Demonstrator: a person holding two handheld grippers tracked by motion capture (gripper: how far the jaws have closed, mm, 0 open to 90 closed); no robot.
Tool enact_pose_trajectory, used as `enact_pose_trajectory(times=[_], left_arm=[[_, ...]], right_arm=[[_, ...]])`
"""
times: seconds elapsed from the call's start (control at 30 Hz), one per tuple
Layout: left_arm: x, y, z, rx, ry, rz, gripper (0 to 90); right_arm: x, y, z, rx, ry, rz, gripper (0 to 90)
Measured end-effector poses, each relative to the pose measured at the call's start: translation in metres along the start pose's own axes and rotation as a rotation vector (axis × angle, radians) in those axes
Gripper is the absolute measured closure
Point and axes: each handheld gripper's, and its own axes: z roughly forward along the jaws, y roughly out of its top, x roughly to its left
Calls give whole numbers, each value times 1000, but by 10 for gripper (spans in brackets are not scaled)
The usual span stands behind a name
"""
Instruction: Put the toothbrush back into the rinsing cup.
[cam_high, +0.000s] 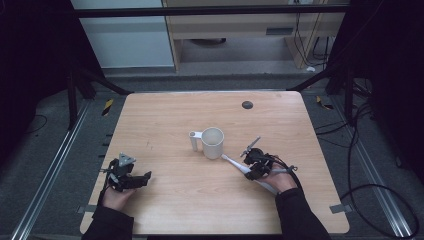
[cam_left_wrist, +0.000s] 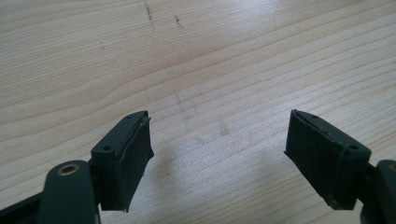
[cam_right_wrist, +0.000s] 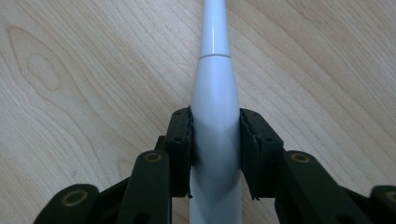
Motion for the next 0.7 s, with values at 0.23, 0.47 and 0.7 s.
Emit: enact_pose_trajectory(times=[0.23,0.47,0.7], left_arm=[[0,0,0,1,0,0,213],[0,0,0,2,0,-2,213],[0,0,0,2,0,-2,213]], right_arm=[[-2,-1,-1,-9,-5,26,669],[-2,-5,-11,-33,-5,48,670],[-2,-13,-31,-111,-30,88,672]])
